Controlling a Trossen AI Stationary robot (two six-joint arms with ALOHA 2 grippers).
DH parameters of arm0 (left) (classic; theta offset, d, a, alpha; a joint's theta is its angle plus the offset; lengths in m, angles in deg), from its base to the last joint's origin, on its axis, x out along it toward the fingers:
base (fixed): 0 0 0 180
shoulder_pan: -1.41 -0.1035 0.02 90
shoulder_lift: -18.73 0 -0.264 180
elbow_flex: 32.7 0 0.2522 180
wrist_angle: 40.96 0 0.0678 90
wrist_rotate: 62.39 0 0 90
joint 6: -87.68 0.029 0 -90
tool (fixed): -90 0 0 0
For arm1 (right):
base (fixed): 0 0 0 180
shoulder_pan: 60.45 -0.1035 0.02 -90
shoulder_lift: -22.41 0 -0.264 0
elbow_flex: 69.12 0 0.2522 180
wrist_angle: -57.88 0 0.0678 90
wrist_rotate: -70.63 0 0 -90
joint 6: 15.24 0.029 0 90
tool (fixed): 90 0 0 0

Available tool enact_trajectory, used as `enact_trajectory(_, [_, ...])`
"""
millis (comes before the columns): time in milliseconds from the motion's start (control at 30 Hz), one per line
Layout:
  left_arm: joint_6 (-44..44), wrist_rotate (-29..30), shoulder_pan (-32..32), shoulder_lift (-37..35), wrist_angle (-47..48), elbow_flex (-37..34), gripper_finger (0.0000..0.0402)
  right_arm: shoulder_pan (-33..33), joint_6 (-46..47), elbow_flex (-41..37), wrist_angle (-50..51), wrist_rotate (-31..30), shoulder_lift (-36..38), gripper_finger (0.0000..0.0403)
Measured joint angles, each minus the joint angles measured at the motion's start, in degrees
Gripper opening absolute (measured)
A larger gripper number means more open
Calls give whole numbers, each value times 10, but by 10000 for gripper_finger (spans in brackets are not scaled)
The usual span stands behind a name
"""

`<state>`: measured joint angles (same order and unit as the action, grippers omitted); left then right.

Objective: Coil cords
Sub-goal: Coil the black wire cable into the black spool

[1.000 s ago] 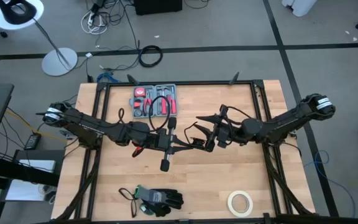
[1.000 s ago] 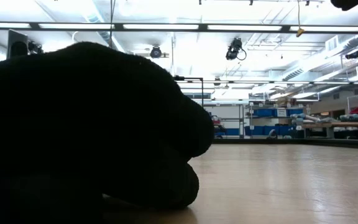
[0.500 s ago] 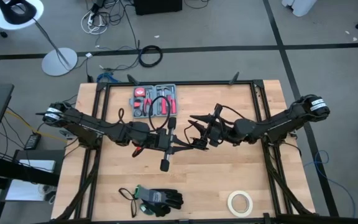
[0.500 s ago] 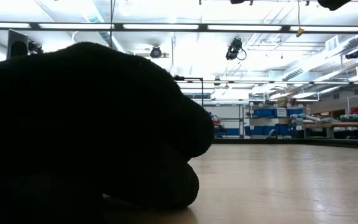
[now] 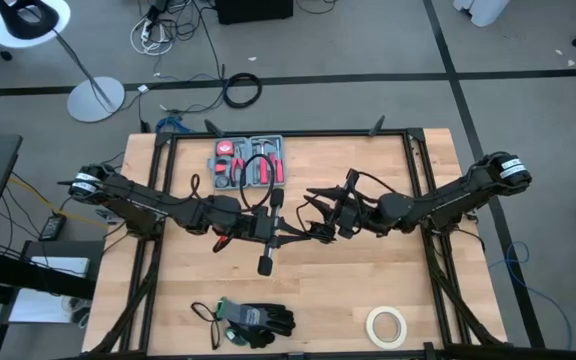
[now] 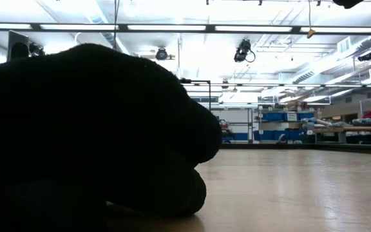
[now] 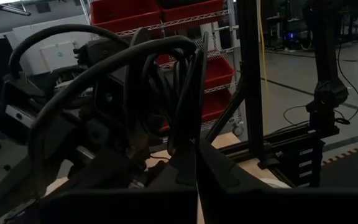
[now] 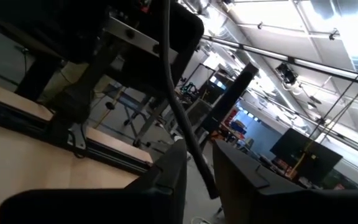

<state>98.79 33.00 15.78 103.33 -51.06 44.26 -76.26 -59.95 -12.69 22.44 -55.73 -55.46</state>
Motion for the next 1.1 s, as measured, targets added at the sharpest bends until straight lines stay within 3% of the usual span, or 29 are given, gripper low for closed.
enact_trajectory(167, [-1, 0, 0, 0, 0, 0, 0, 1, 0, 0, 2, 0, 0, 65])
enact_trajectory(333, [-6, 0, 0, 0, 1, 0, 0, 0, 6, 0, 14, 0, 0, 9])
enact_trajectory(733, [-9, 0, 0, 0, 2, 0, 0, -19, 27, 0, 31, -41, 0, 2])
enact_trajectory(933, [-9, 0, 0, 0, -7, 0, 0, -5, 101, 0, 50, 41, 0, 1])
enact_trajectory(1100, [-3, 0, 0, 0, -13, 0, 0, -8, 134, 0, 99, 75, 0, 1])
